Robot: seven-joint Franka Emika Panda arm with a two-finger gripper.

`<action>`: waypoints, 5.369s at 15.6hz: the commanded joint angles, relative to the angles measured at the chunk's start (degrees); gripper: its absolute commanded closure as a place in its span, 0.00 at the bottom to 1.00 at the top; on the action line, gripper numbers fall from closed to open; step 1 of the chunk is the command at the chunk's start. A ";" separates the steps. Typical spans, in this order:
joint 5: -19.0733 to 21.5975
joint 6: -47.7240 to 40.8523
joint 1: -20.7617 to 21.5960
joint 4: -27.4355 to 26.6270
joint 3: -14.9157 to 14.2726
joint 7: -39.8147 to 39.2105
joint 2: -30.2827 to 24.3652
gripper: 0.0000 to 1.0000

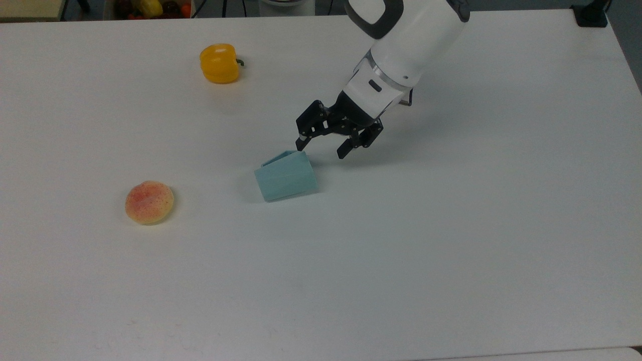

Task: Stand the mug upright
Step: 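Move the open gripper down toward the tipped teal mug, then close the gripper on the teal mug's body, then rotate the held mug upright and lower it onto the table, then open the gripper and lift away from the upright mug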

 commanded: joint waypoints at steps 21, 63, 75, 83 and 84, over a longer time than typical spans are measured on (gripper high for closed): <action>-12.39 1.16 -6.72 -0.51 -1.19 2.44 6.92 1.00; 41.05 6.25 -8.39 6.08 -0.67 -49.24 5.77 0.00; 40.87 -17.34 -9.09 8.89 -1.46 -29.38 -13.27 0.00; 43.59 -42.87 -17.25 7.32 -0.49 -24.63 -31.92 0.00; 44.99 -42.71 -18.75 6.27 -0.49 -24.63 -33.93 0.00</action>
